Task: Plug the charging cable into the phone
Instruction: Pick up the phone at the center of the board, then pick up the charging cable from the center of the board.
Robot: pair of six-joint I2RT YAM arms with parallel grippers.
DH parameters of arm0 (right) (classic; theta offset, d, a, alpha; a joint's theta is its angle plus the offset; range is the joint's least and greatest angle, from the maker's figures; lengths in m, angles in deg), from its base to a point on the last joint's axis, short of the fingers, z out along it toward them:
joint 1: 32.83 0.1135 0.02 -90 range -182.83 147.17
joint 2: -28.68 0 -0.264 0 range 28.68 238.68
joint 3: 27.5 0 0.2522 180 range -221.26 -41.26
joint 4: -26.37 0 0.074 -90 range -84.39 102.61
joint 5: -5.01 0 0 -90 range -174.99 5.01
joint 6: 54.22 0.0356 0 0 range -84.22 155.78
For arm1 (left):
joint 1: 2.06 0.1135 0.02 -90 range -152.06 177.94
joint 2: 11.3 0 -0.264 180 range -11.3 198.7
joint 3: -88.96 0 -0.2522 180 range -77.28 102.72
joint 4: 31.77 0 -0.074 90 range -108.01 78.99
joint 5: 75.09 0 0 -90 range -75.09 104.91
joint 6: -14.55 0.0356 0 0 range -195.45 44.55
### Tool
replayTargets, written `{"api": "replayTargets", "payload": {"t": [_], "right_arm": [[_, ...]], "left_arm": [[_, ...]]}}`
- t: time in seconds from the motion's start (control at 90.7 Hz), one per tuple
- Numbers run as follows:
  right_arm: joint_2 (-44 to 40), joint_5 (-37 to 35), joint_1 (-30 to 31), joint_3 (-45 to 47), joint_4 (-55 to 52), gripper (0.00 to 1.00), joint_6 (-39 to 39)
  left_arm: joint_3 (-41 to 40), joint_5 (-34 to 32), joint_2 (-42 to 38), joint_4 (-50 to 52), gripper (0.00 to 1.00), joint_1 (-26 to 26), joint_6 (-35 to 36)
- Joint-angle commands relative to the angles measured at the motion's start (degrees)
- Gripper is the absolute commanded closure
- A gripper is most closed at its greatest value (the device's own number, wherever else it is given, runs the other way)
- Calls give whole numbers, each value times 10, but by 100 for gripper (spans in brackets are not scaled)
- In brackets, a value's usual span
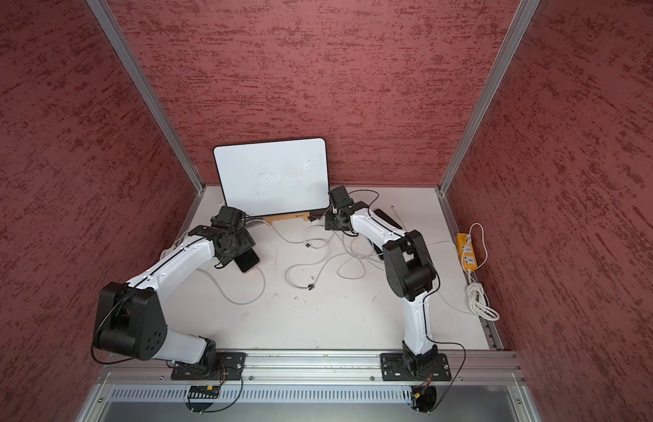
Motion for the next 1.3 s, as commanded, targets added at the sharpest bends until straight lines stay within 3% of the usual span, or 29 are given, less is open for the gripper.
{"api": "replayTargets", "payload": {"t": [0.0,0.584,1.289], "right_arm": [[40,-40,-16,-56,-56,50,13],[185,-95,-57,-223,-149,54,18],[240,-136,-60,-291,-193,65,-2]], "left_arm": [[-3,-5,-20,-39,100,2,11],[-7,14,-22,-49,100,8,11],[-5,22,-15,-45,100,8,11]]}}
